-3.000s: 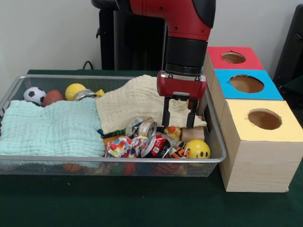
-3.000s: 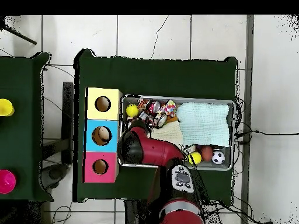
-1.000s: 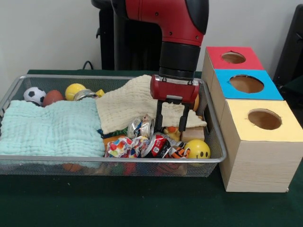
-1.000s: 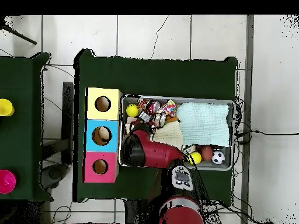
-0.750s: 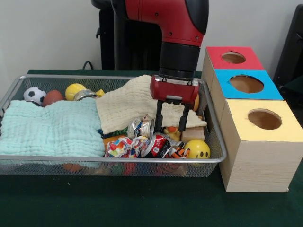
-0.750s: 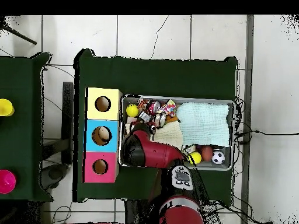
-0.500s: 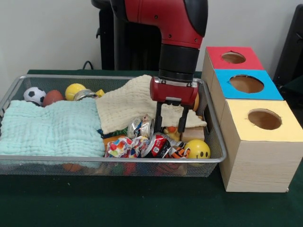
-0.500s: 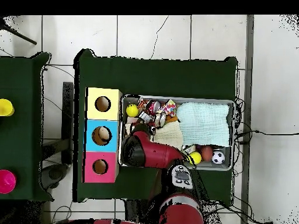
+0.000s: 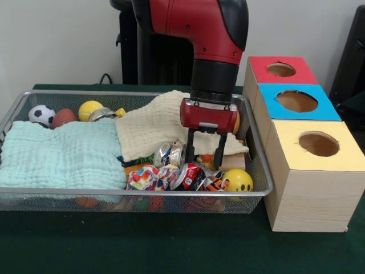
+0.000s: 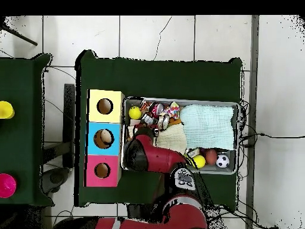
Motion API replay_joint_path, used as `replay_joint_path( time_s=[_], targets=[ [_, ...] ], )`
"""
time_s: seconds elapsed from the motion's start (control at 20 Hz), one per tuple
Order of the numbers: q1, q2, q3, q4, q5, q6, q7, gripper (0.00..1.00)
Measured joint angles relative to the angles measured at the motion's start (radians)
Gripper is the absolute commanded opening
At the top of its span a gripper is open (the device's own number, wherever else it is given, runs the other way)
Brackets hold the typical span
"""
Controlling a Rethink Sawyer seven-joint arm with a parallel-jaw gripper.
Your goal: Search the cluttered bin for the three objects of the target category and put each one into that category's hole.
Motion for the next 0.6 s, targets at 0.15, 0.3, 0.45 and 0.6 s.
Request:
replay_joint_path(
  time_s=[0.15,0.3,0.45,0.6],
  targets=[
    [-0.004,0.017,0.002,0.000,0.000,-0.021,0.000,1.00],
    [-0.016,0.032,0.011,0.000,0.000,-0.022,0.000,1.00],
    [-0.035,0.028,0.026,0.000,0.001,-0.022,0.000,1.00],
    [-0.057,0.027,0.045,0.000,0.005,-0.021,0.000,1.00]
  ],
)
